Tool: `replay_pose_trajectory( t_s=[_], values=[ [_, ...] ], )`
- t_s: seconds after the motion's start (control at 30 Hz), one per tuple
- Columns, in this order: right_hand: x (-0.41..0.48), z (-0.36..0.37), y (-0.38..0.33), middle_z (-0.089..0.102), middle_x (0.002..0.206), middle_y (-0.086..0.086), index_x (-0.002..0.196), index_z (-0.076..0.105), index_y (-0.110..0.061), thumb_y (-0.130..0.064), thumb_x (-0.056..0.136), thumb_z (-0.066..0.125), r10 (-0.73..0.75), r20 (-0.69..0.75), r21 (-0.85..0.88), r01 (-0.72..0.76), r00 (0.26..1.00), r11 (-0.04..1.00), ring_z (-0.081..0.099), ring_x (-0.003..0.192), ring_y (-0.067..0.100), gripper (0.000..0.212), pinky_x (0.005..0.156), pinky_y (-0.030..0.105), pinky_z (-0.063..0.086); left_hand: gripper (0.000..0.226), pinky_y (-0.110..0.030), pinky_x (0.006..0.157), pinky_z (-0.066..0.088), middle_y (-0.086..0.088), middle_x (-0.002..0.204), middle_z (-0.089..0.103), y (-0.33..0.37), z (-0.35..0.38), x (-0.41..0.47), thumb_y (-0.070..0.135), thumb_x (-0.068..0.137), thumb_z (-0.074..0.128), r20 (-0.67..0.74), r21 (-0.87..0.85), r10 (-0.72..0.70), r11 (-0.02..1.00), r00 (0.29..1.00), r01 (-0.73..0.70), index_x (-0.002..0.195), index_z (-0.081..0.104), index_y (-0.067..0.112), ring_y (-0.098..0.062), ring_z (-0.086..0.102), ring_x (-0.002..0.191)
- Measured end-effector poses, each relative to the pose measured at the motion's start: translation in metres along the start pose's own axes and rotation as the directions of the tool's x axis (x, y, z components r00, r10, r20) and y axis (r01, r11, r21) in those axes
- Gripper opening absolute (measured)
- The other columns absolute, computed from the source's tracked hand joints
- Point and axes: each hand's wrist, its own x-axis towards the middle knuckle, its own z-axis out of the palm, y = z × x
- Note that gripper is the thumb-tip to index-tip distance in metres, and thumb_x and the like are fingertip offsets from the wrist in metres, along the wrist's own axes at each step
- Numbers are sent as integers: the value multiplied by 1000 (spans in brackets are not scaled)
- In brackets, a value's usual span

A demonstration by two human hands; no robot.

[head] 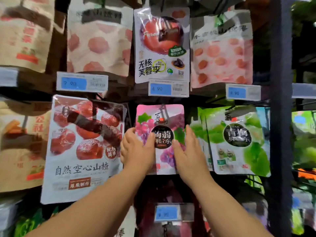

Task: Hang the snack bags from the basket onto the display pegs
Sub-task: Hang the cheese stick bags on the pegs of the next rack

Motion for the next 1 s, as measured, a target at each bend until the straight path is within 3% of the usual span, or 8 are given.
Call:
replay_pose_trajectory(
  t_s=[0.27, 0.37, 0.5, 0.6, 0.7, 0.8, 0.9, 1.0],
  values=[
    [29, 38, 7, 25, 158, -13, 157, 4, -33, -35, 103, 42, 99, -87, 61, -94, 991, 994, 37, 116, -14, 67, 92, 11, 28, 52, -18, 81, 31, 3, 131, 53, -15, -4, 27, 37, 98, 48, 215, -256, 83, 966, 973, -25, 145, 28, 24, -12, 50, 108],
    [31, 46, 9, 16, 147, -21, 157, 6, -22, -31, 102, 44, 153, -80, 64, -149, 985, 987, 9, 105, -45, 67, 85, -13, 12, 56, -21, 89, 33, 8, 140, 46, -17, -10, 31, 39, 97, 48, 297, -265, 112, 964, 948, -31, 146, 23, 32, -8, 48, 118],
    [24, 43, -12, 8, 155, -30, 148, 4, -45, -68, 92, 33, 250, -198, 93, -236, 948, 967, 4, 139, -19, 67, 117, 11, 9, 60, -6, 102, 30, 24, 142, 42, 4, -34, 39, 43, 97, 46, 320, -269, 222, 954, 921, -137, 151, 21, 33, 13, 40, 126],
    [28, 25, -48, 12, 156, -37, 139, 8, -71, -70, 89, 33, 192, -336, 239, -114, 922, 964, 13, 147, -7, 56, 119, 27, 18, 60, -8, 109, 23, 18, 145, 39, 36, -66, 49, 38, 93, 47, 317, -102, 420, 906, 850, -410, 149, 30, 26, 3, 35, 134],
    [45, 3, -79, 8, 157, -37, 145, 11, -63, -59, 97, 30, 82, -363, 81, -56, 928, 995, 12, 149, -2, 52, 121, 25, 13, 50, -26, 108, 30, 2, 132, 55, 66, -99, 69, 33, 88, 48, 312, 50, 566, 793, 763, -608, 137, 46, 20, -17, 47, 125],
    [67, -14, -89, 26, 154, -23, 147, 35, -34, -44, 99, 39, -37, -278, -256, -37, 960, 966, 27, 145, 13, 49, 119, 27, 16, 48, -45, 106, 30, -5, 133, 59, 80, -140, 91, 38, 86, 45, 326, 339, 456, 761, 828, -552, 128, 58, 21, -28, 45, 127],
    [81, -30, -99, 47, 127, -8, 126, 54, -24, -40, 93, 49, 24, -188, -297, -80, 982, 951, 41, 121, 12, 37, 109, 9, 16, 52, -49, 105, 26, -6, 127, 63, 78, -169, 106, 43, 84, 41, 348, 559, 242, 722, 906, -408, 124, 64, 17, -24, 46, 123],
    [86, -43, -112, 56, 117, 3, 118, 61, -18, -33, 91, 59, 84, -108, -346, -117, 991, 931, 33, 110, 0, 31, 97, 6, 17, 47, -43, 98, 30, -2, 112, 66, 85, -181, 113, 40, 85, 40, 461, 577, 173, 687, 871, -442, 119, 64, 18, -20, 51, 109]
  ],
)
